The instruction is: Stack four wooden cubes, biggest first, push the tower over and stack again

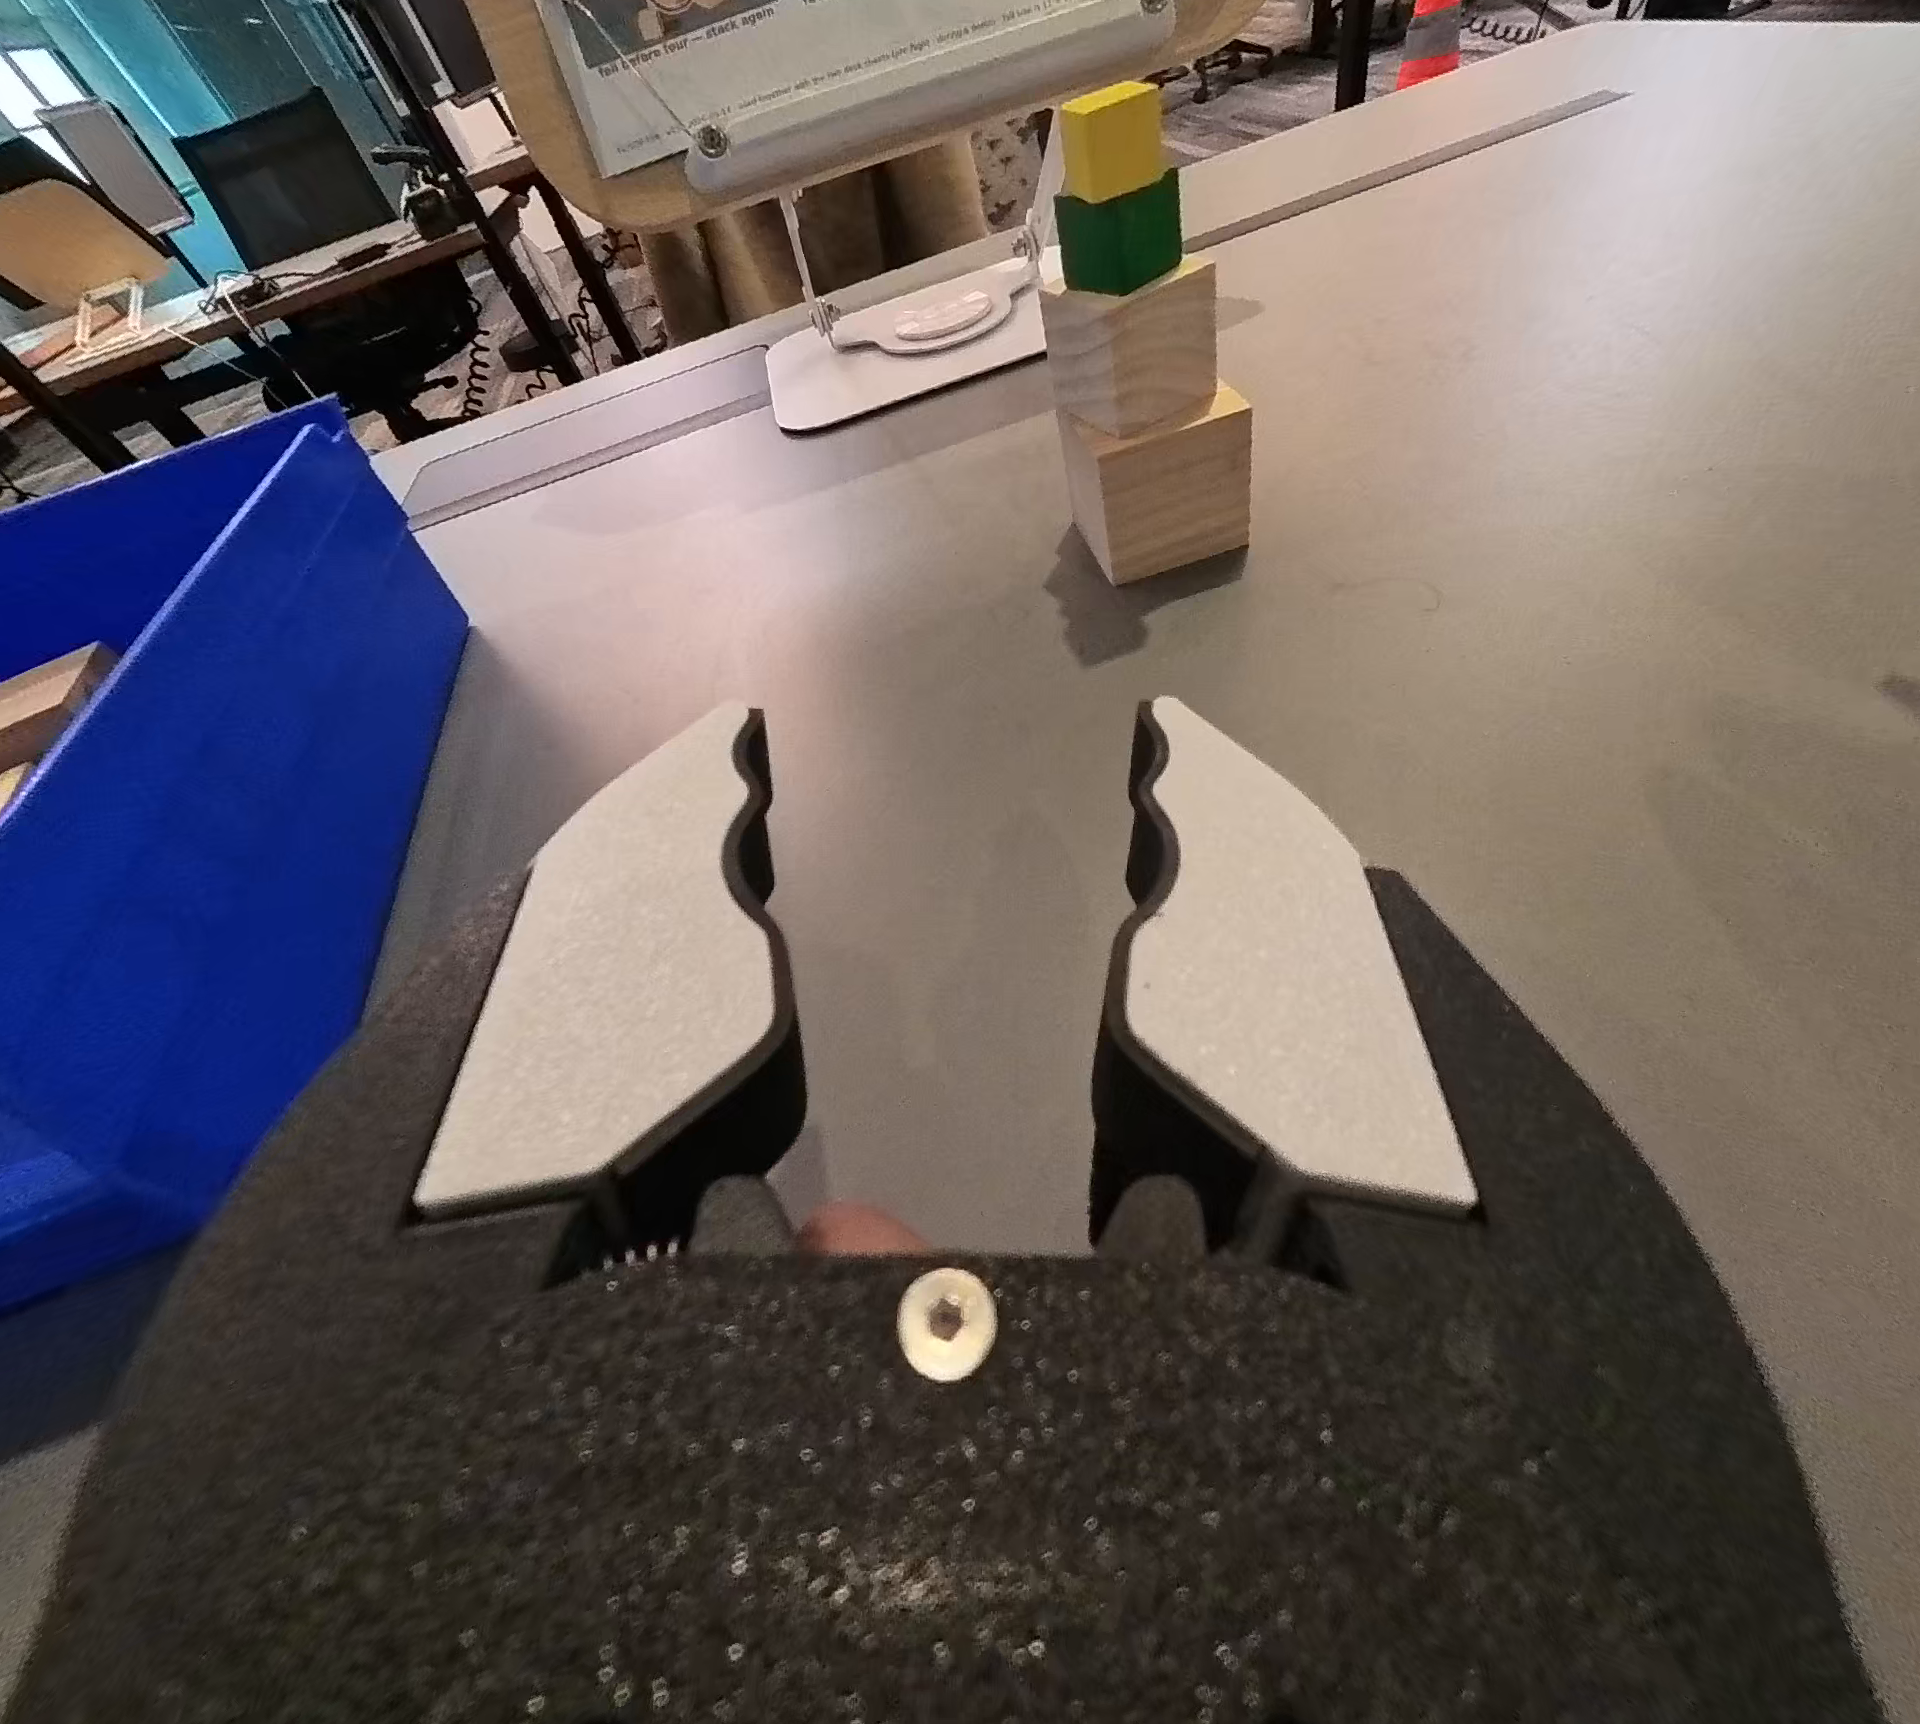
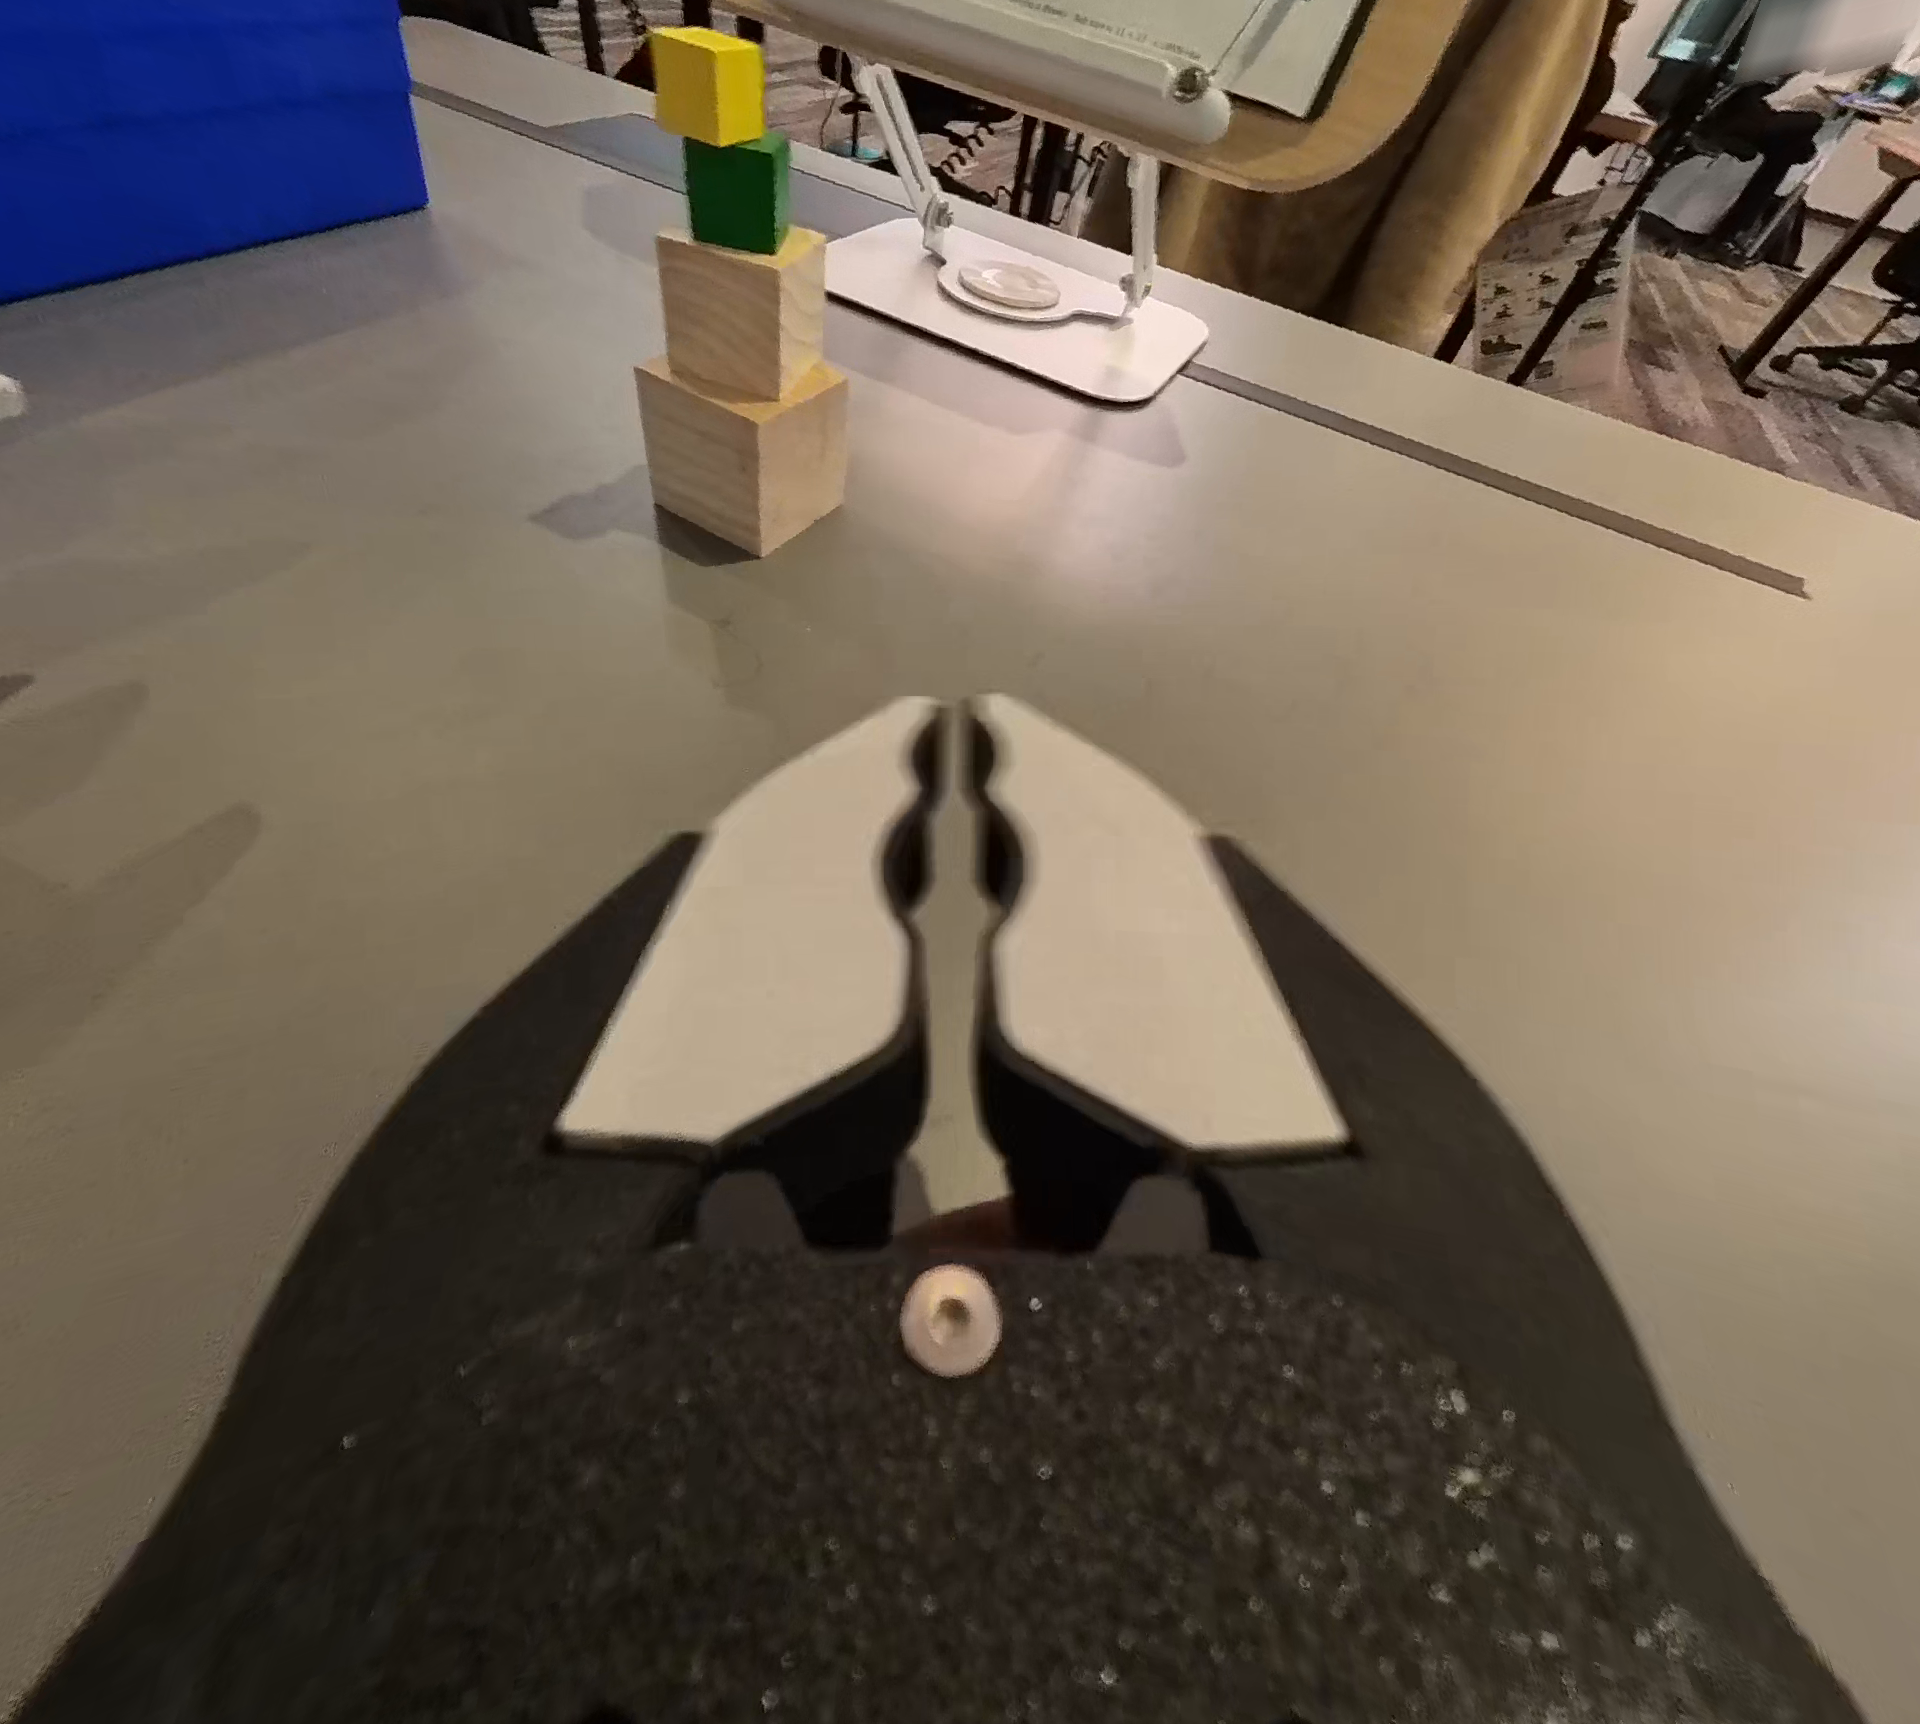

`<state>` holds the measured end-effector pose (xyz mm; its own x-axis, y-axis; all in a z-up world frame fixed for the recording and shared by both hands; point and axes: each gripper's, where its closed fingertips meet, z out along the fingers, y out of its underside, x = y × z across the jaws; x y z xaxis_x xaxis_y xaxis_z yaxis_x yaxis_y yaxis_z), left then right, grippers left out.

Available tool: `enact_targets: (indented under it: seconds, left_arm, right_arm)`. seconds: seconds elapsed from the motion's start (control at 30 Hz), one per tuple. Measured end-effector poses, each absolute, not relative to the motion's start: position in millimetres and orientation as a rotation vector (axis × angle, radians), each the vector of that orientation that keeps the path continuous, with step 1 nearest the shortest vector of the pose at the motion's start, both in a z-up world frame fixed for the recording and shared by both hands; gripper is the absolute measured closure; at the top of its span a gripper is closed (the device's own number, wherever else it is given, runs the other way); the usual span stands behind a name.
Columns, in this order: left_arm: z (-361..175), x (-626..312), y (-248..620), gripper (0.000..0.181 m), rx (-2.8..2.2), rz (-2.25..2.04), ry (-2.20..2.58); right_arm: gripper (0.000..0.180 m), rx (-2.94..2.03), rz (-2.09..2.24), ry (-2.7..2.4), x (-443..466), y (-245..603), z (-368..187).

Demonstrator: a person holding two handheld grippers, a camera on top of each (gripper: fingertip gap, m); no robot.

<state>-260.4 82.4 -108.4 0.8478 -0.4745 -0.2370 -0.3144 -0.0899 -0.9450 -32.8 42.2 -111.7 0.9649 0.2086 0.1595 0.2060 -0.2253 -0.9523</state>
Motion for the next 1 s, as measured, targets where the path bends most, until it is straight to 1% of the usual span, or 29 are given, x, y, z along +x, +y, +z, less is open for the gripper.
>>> enact_targets:
  seconds: [0.07,0.37,0.5,0.57,0.63,0.73,0.8,0.83,0.9,0.93,0.97,1.0]
  left_arm:
    - [-108.8,-259.9,82.3,0.115,-1.691,-0.146,0.621]
    - [-109.8,-258.1,82.1,0.115,-1.693,-0.147,0.635]
    - [-107.7,-258.3,81.0,0.115,-1.685,-0.165,0.630]
    - [-105.5,-261.4,78.8,0.118,-1.683,-0.198,0.616]
    - [-107.5,-266.7,76.7,0.120,-1.711,-0.235,0.609]
    - [-109.1,-275.2,76.2,0.120,-1.745,-0.278,0.583]
    - [-109.5,-275.4,77.2,0.120,-1.757,-0.311,0.576]
    - [-111.2,-275.1,78.2,0.120,-1.767,-0.316,0.579]
    - [-113.7,-272.7,79.3,0.119,-1.780,-0.325,0.595]
    - [-113.5,-271.8,80.0,0.118,-1.776,-0.323,0.600]
    - [-113.3,-271.0,80.5,0.118,-1.771,-0.318,0.606]
    - [-113.9,-270.5,80.9,0.119,-1.772,-0.313,0.611]
  right_arm:
    - [0.180,-1.818,0.022,-0.361,-39.8,40.7,-114.3]
    - [0.180,-1.857,0.013,-0.486,-55.3,40.8,-123.8]
    - [0.180,-1.905,0.083,-0.685,-77.0,42.6,-132.8]
    - [0.180,-1.945,0.199,-0.954,-105.2,37.4,-138.6]
    - [0.180,-1.980,0.341,-1.343,-136.0,12.6,-146.0]
    - [0.180,-1.903,0.420,-1.829,-162.0,-22.9,-143.7]
    - [0.180,-1.933,0.391,-2.007,-163.7,-22.4,-148.6]
    - [0.180,-1.928,0.390,-2.048,-165.5,-13.2,-150.5]
    - [0.180,-1.938,0.443,-1.965,-174.3,31.1,-153.5]
    - [0.180,-2.015,0.368,-1.846,-169.0,75.4,-162.7]
    - [0.180,-2.121,0.106,-1.633,-145.7,142.0,-175.9]
    - [0.180,-2.187,-0.006,-1.425,-124.1,190.2,-183.8]
